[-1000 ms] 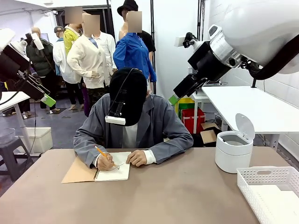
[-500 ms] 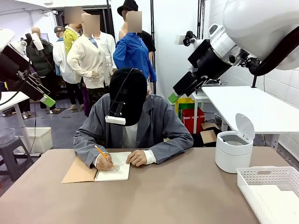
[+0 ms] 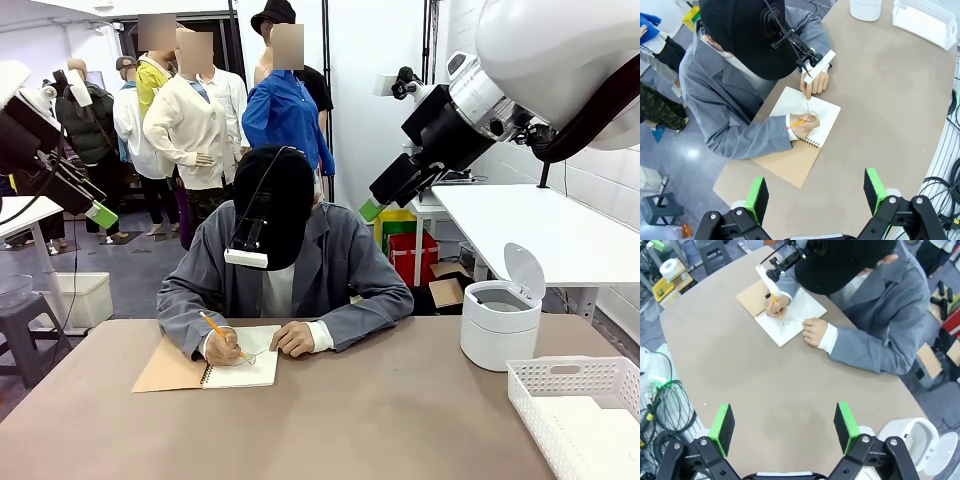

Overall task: Sort the paper based on its condition.
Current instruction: If a person hands you a paper, place it in the Organizing basket , and if it's crumpled, put it in the Trash can.

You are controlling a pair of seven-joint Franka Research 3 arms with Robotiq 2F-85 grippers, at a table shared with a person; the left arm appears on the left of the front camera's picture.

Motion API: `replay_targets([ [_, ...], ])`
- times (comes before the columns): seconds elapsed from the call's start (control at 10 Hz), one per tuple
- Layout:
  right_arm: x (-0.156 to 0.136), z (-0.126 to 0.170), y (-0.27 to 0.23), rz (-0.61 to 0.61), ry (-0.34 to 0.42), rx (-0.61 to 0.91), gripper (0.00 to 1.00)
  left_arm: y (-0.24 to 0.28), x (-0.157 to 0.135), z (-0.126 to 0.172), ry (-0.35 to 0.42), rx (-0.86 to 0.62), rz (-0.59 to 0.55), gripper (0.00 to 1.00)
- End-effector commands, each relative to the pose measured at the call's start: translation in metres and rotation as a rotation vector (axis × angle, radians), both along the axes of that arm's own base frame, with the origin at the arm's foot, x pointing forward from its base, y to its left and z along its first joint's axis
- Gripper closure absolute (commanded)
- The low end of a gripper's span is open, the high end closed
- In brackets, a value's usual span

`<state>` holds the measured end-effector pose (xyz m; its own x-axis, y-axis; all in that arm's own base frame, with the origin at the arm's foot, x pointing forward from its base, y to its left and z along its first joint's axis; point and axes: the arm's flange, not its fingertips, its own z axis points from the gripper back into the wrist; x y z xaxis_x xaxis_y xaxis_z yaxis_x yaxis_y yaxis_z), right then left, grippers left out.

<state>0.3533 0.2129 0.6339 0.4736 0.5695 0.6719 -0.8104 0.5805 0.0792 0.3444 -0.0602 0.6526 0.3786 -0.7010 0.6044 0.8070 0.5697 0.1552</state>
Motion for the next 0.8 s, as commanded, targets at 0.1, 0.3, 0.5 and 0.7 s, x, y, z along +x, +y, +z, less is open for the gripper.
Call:
replay_targets([
  [0.1, 0.0004, 0.0002, -0.0005, 0.000, -0.006, -0.006, 0.00, -0.0002, 0.0000, -0.0004, 0.003, -0.001, -0.001, 0.00],
  [0.3, 0.0004, 0.0002, -0.0005, 0.000, -0.006, -0.006, 0.00, -0.0002, 0.0000, -0.0004, 0.003, -0.001, -0.001, 0.00],
  [0.5, 0.0004, 0.0002, -0.0005, 0.000, -0.006, -0.006, 0.00, -0.0002, 0.0000, -0.0004, 0.003, -0.001, -0.001, 0.00],
  [0.7, 0.0004, 0.0002, -0.0005, 0.000, -0.006, -0.006, 0.00, -0.0002, 0.0000, -0.0004, 0.003, -0.001, -0.001, 0.00],
])
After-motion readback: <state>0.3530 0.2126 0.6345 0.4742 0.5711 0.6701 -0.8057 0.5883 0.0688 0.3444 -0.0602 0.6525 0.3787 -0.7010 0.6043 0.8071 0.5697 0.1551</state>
